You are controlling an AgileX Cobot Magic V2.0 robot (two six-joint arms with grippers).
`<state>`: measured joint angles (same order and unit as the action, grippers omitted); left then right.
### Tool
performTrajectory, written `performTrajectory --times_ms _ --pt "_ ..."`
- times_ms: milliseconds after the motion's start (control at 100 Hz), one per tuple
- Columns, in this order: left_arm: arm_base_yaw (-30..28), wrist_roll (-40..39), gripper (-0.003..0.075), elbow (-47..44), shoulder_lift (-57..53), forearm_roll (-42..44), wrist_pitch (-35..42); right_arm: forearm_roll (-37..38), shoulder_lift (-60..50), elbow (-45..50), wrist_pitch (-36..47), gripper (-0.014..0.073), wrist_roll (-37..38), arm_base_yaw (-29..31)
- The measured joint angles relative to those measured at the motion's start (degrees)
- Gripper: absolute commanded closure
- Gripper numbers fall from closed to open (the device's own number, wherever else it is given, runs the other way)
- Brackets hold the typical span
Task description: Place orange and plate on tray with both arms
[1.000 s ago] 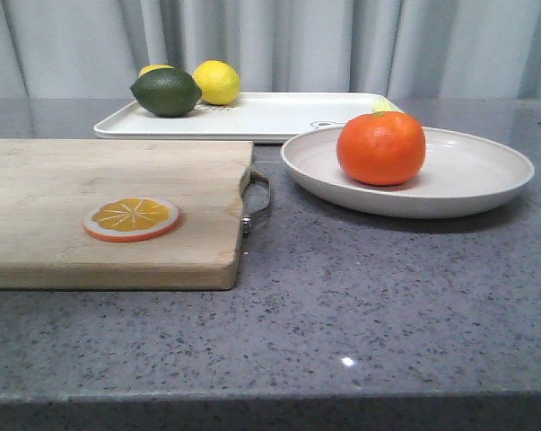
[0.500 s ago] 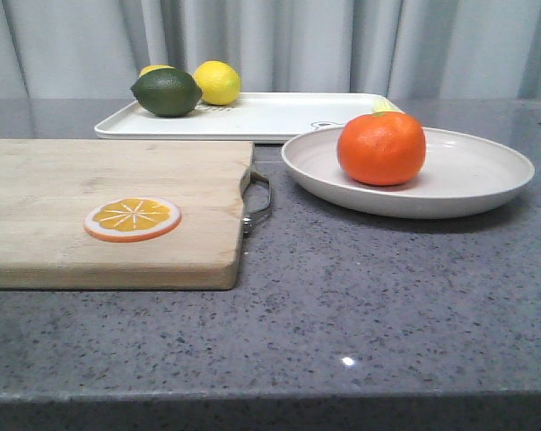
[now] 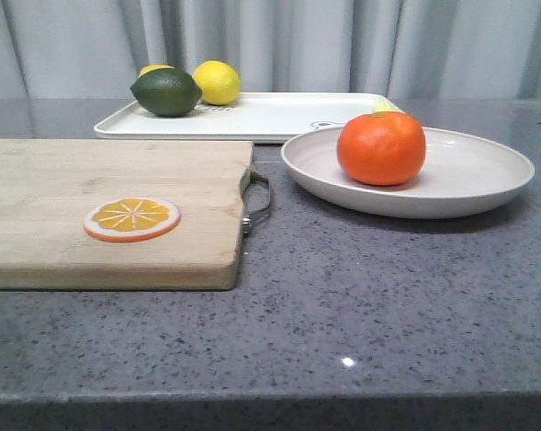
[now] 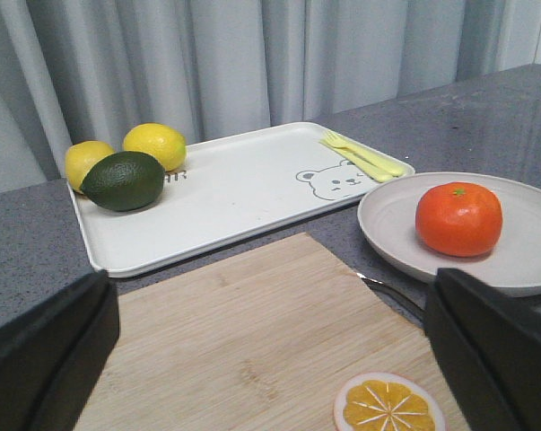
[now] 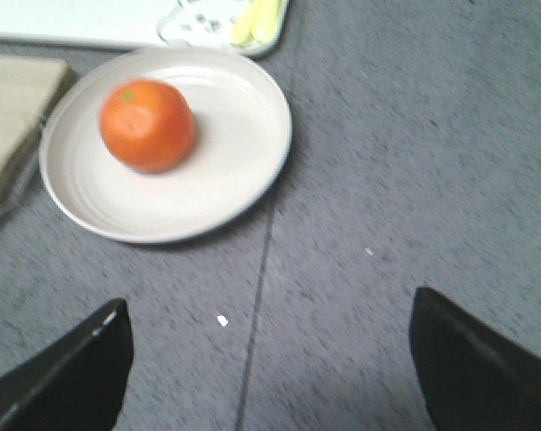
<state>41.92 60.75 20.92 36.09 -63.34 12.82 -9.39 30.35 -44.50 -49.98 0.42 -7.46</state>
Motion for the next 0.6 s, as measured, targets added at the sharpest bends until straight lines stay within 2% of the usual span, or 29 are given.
performTrajectory --times_ms 270,600 --pt "0.0 0.0 0.0069 0.0 0.0 -0.1 0.02 -3.82 12.69 0.0 11.29 -0.003 -0.42 0.0" --pt "0.0 0.0 0.0069 0.0 0.0 -0.1 0.12 -11.31 32.04 -1.3 22.2 -0.003 -5.24 0.0"
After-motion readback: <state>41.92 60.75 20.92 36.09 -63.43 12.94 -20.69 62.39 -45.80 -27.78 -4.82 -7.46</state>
